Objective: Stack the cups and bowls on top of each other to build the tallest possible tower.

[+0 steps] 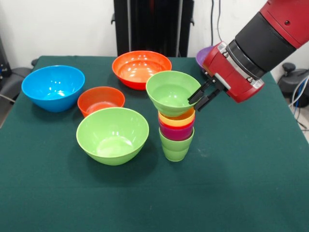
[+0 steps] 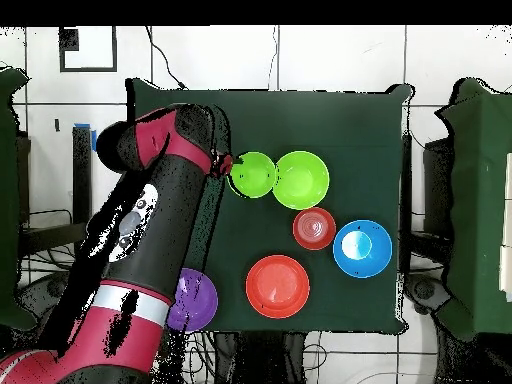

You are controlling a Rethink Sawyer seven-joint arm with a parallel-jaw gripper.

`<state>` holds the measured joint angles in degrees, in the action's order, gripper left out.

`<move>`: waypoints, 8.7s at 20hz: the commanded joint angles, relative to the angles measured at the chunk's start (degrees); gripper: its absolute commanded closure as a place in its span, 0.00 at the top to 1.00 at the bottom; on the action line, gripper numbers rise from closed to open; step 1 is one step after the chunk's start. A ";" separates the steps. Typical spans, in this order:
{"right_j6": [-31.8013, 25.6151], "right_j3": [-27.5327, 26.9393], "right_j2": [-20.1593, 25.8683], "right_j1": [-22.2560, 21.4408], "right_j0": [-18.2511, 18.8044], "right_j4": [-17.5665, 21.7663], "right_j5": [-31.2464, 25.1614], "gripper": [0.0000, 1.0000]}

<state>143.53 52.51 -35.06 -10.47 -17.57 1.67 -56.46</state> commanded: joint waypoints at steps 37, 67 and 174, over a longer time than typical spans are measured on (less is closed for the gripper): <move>5.09 -6.04 5.56 3.58 -0.03 -2.36 -7.17 0.00; 1.95 7.01 5.97 -1.39 -1.83 0.61 0.76 0.00; 1.15 -4.54 6.19 2.57 1.75 -0.55 -2.42 0.00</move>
<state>143.53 50.28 -35.05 -11.43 -17.59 1.08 -57.20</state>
